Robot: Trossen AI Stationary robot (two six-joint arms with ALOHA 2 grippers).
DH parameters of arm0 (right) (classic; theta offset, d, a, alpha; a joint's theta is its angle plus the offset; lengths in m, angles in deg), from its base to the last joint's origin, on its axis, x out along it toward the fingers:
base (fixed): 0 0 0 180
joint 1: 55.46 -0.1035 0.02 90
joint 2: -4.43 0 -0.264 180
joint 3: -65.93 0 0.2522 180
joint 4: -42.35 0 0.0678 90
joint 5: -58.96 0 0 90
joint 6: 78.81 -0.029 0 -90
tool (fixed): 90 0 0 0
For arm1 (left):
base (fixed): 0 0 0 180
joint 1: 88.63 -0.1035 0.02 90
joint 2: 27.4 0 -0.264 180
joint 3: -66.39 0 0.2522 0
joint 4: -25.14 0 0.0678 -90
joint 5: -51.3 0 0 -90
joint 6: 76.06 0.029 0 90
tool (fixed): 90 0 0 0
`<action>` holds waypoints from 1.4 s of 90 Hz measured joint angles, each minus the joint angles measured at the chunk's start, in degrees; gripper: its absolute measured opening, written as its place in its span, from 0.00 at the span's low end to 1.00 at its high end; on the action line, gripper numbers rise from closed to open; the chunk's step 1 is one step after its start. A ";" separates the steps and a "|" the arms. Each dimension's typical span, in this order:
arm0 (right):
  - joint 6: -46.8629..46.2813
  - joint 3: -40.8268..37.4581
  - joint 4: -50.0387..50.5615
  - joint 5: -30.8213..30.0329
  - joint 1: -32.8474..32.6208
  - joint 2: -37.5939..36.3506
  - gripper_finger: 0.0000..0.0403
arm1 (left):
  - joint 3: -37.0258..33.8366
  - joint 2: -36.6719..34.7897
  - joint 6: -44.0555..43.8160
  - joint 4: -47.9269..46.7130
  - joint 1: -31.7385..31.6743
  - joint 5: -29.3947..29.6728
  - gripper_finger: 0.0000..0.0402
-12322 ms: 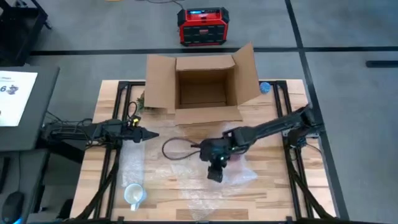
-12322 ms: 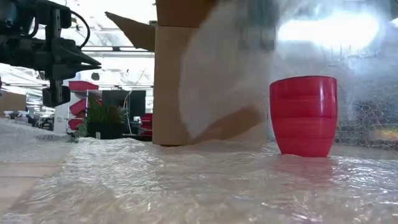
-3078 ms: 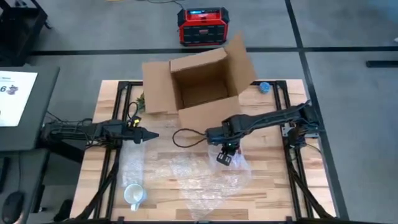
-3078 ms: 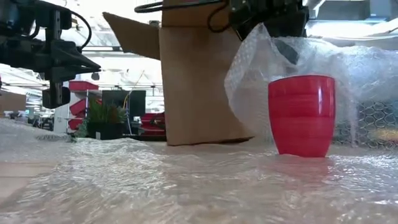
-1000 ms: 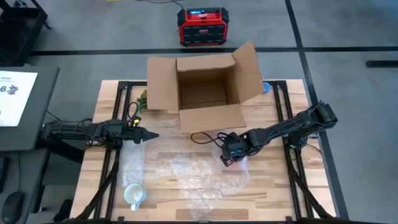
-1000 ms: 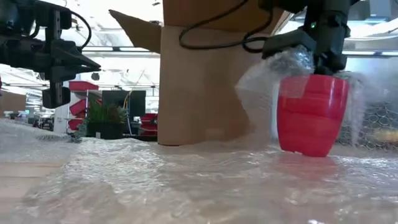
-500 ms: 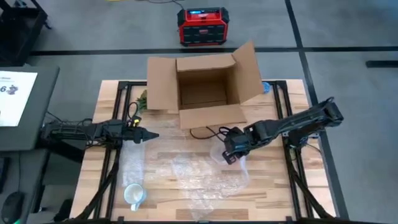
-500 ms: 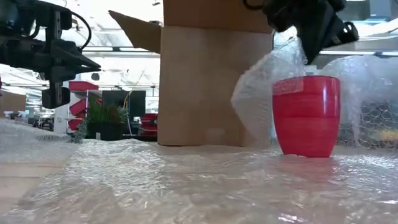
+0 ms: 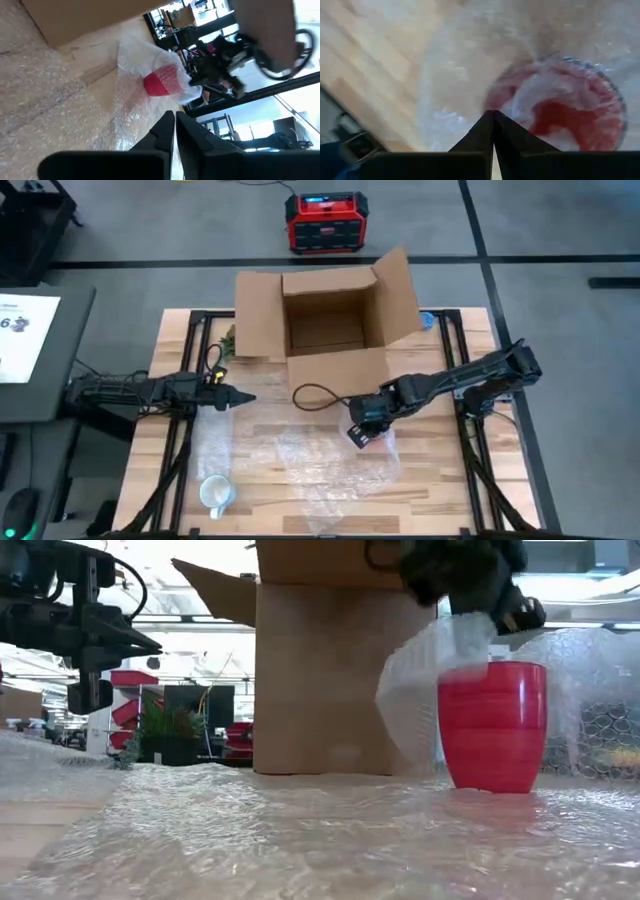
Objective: Wrap mug
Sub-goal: Wrap the red mug with bubble wrap
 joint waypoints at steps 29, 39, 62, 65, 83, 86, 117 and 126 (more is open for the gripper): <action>2.70 -6.01 -1.62 -0.70 1.08 6.41 0.00 | 0.00 0.00 -0.20 -0.02 -0.01 0.00 0.00; 4.02 -5.81 -0.97 -0.82 1.13 7.68 0.00 | 0.00 0.00 -0.40 -0.02 0.00 0.00 0.00; 3.85 1.13 6.64 -0.04 1.08 1.90 0.00 | 0.00 0.00 -0.58 -0.02 0.01 0.00 0.00; 3.56 2.03 7.66 0.03 1.07 0.83 0.00 | 0.00 0.00 -0.59 -0.02 0.01 0.00 0.00; 0.28 3.53 5.64 -0.43 0.39 -4.49 0.00 | 0.00 0.00 -0.61 -0.02 0.00 0.01 0.00; 0.28 3.31 3.68 -0.43 0.32 -5.03 0.00 | 0.00 0.00 -0.58 -0.02 0.00 0.02 0.00; 0.90 -1.18 -1.74 0.82 0.34 1.91 0.00 | 0.00 0.00 -0.48 -0.02 0.01 0.02 0.00; -0.55 -2.25 0.22 0.81 0.10 3.59 0.00 | 0.00 0.00 -0.57 0.00 0.01 0.02 0.00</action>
